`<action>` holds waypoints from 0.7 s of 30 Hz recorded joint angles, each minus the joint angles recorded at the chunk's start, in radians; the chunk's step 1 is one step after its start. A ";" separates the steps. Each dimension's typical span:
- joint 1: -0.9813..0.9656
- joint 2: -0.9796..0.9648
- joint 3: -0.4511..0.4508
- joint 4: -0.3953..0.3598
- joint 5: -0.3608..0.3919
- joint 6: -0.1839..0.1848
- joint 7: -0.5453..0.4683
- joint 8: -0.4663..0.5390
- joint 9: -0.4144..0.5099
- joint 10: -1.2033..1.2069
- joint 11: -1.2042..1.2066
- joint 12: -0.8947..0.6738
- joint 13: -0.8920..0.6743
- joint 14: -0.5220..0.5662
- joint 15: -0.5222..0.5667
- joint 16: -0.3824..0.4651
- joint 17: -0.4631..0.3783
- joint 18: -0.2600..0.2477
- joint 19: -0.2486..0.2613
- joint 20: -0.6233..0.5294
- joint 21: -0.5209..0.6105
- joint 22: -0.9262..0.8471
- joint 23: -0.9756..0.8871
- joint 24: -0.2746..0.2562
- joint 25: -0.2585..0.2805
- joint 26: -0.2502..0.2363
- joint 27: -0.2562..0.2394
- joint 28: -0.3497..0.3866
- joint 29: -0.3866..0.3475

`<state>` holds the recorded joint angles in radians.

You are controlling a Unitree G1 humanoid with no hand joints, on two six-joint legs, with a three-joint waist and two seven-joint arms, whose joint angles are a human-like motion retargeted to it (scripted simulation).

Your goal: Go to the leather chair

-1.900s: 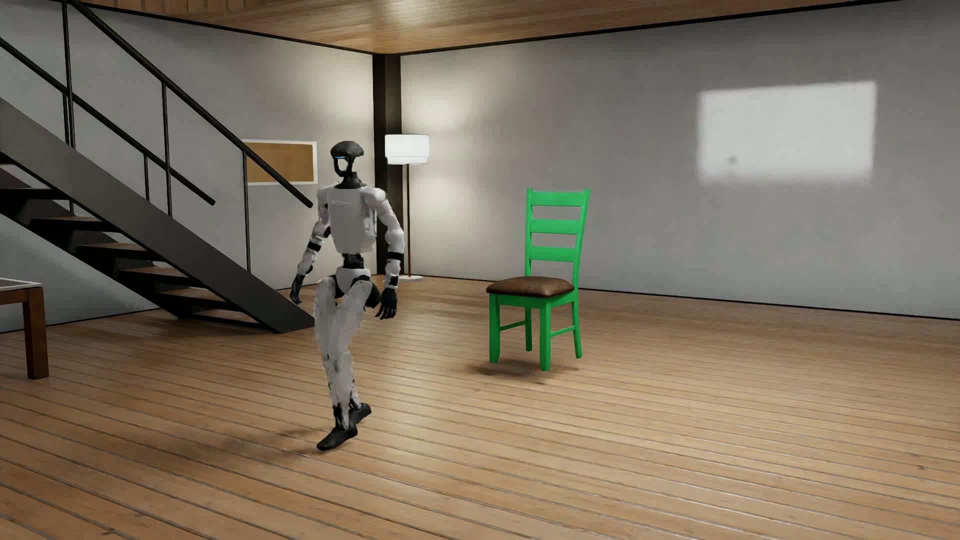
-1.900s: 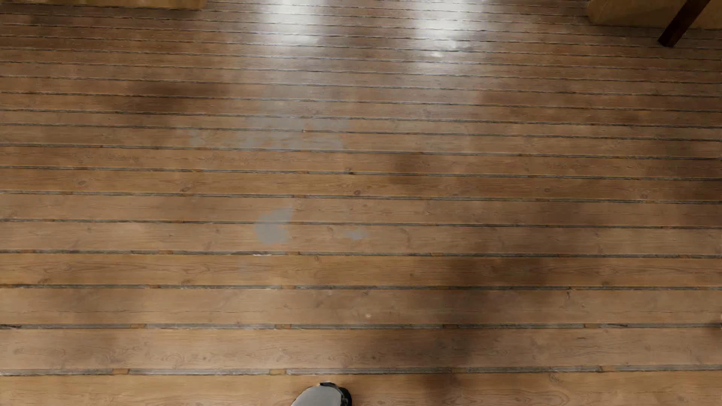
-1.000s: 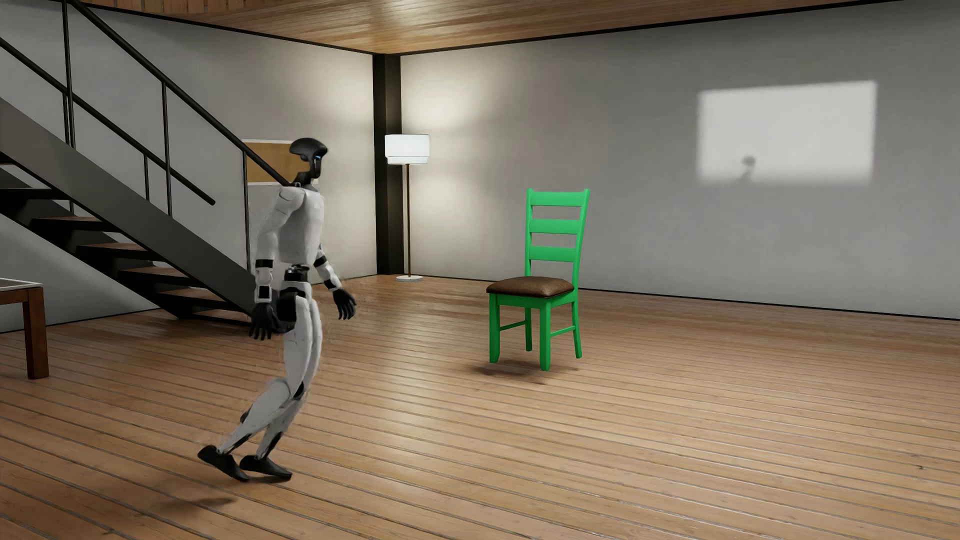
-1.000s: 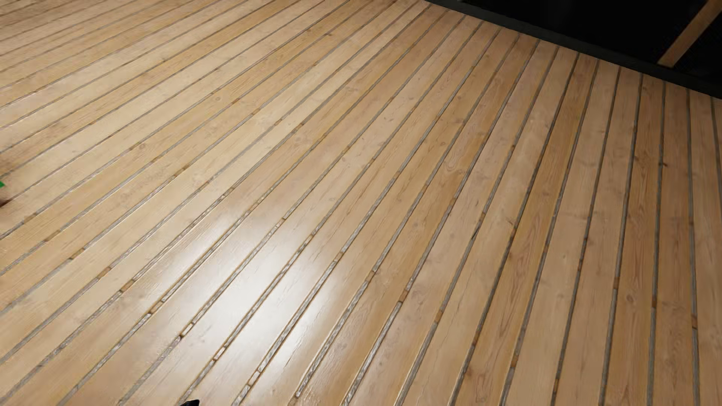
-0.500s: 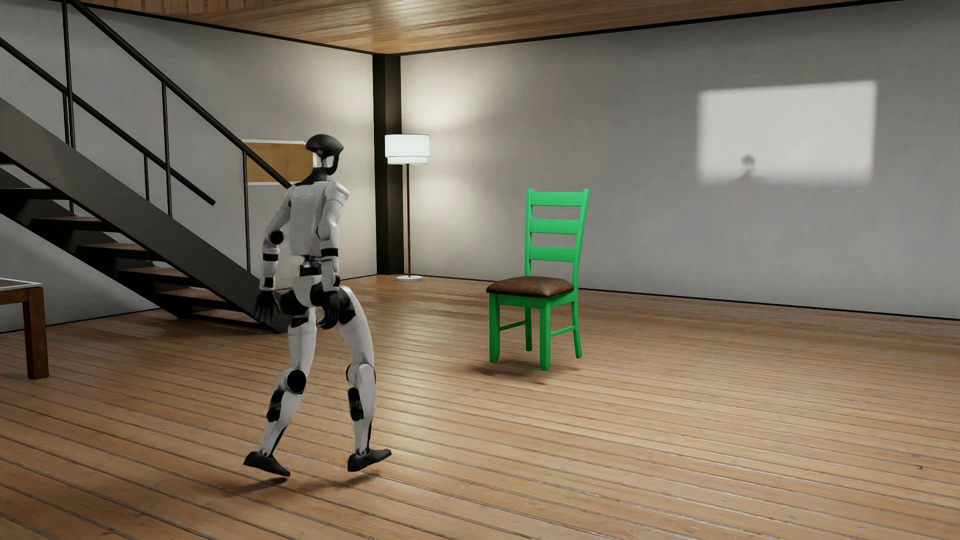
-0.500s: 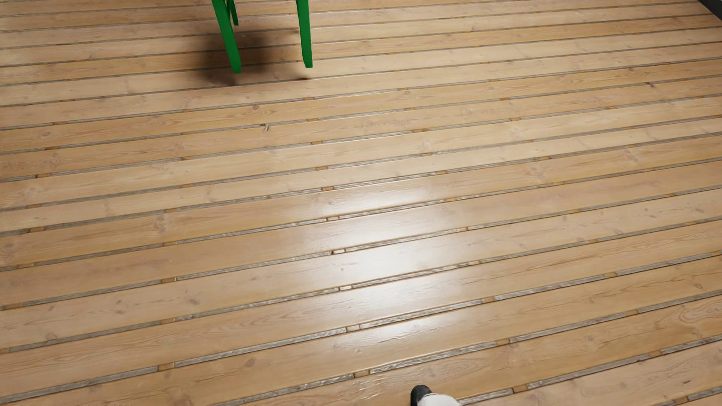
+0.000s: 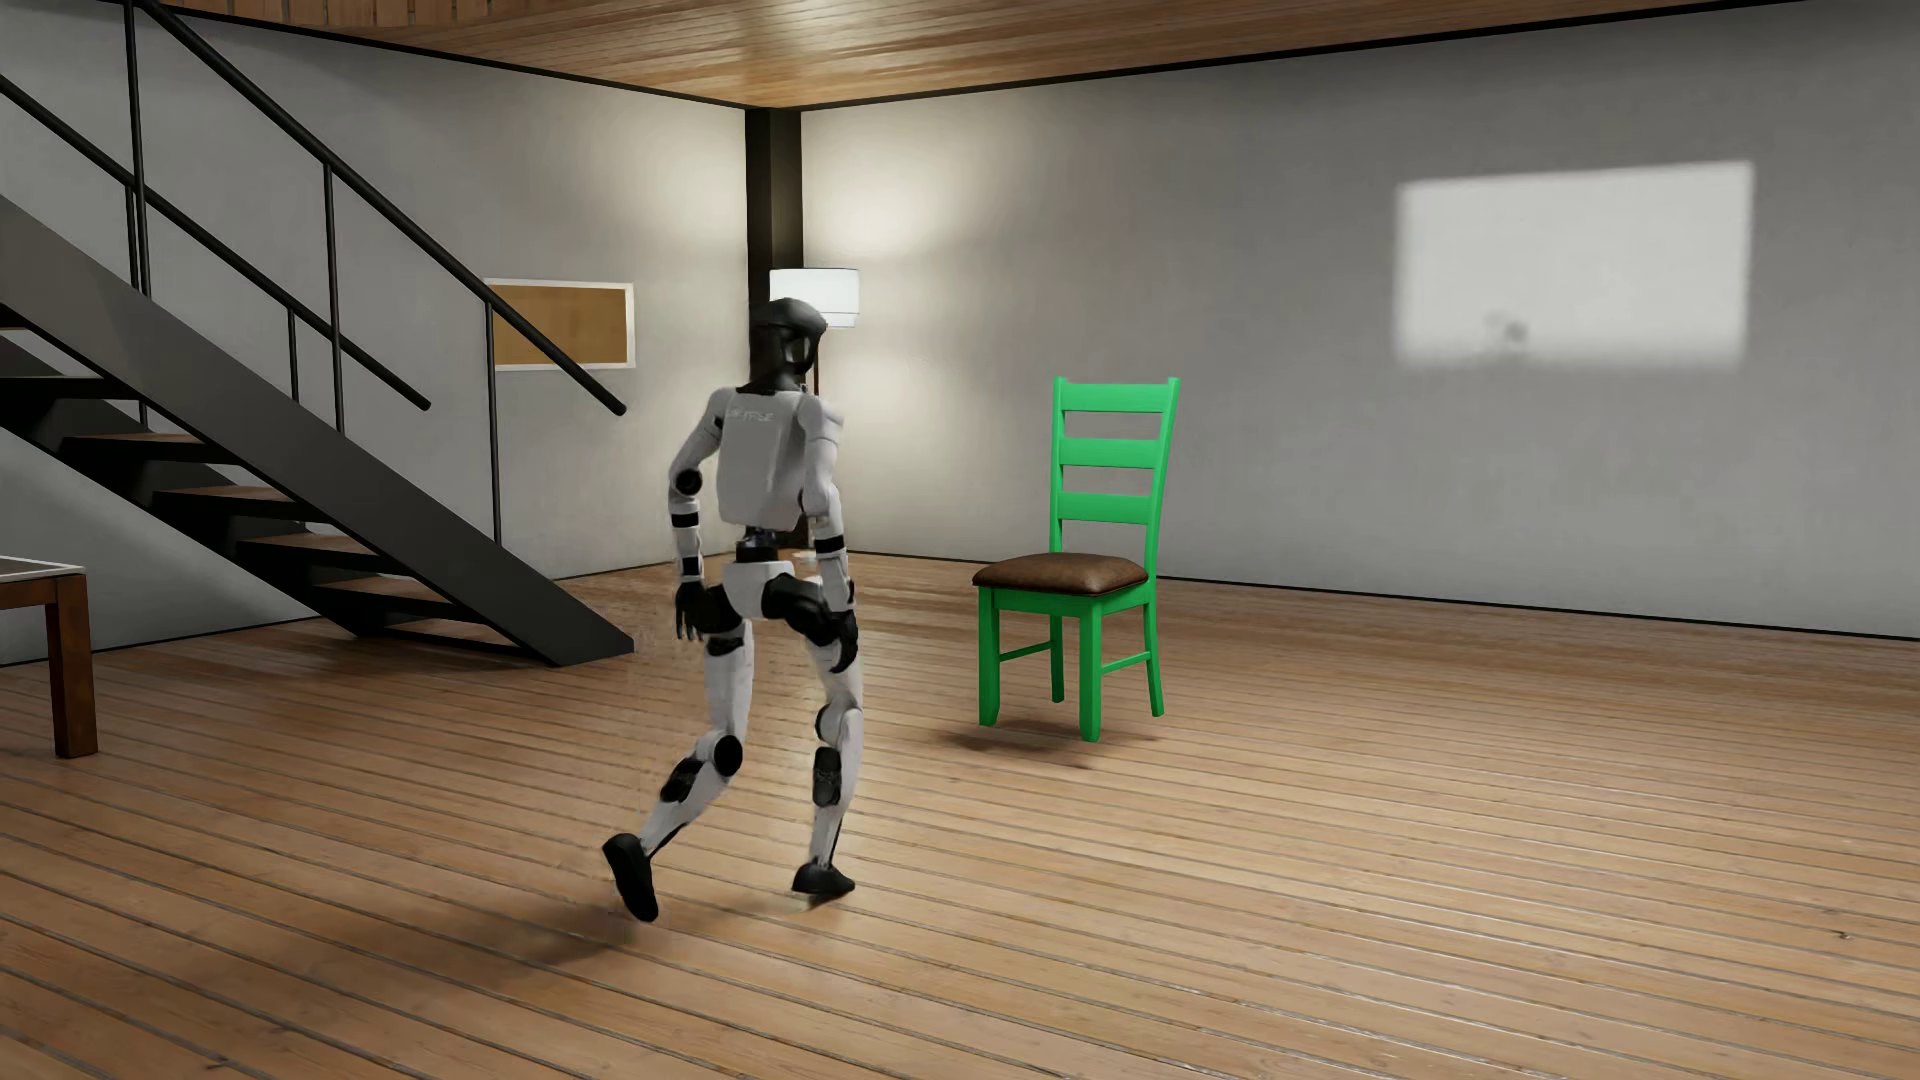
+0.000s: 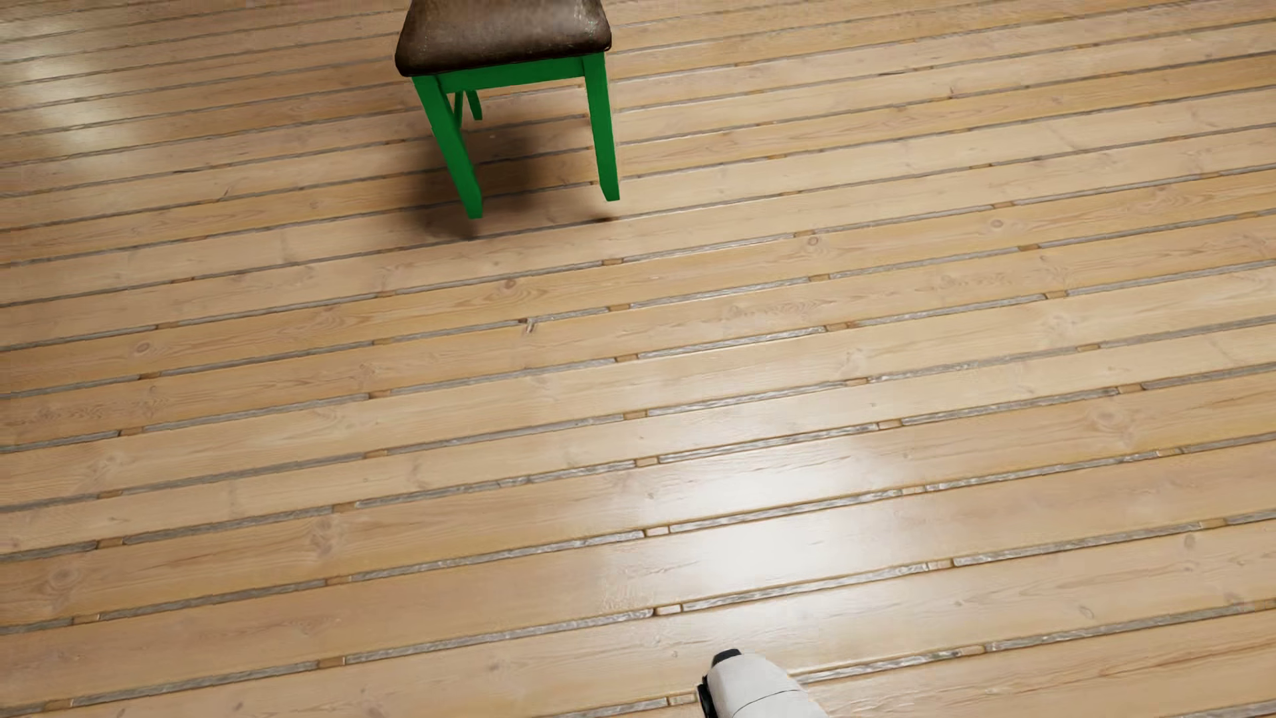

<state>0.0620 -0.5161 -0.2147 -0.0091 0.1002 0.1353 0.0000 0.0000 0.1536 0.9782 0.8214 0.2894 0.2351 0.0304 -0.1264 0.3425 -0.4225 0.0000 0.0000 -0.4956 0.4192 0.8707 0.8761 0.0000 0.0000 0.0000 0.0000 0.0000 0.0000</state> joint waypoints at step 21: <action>-0.423 0.617 0.263 -0.079 -0.074 -0.193 0.000 0.000 -0.044 -0.457 0.099 0.023 0.118 0.038 0.156 -0.002 0.084 0.000 0.000 0.172 0.019 0.066 0.123 0.000 0.000 0.000 0.000 0.000 0.000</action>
<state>-0.3612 0.1010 0.0485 -0.0885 0.0267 -0.0575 0.0000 0.0000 0.1092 0.5208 0.9204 0.3124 0.3535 0.0683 0.0292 0.3401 -0.3386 0.0000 0.0000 -0.3237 0.4386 0.9369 0.9994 0.0000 0.0000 0.0000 0.0000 0.0000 0.0000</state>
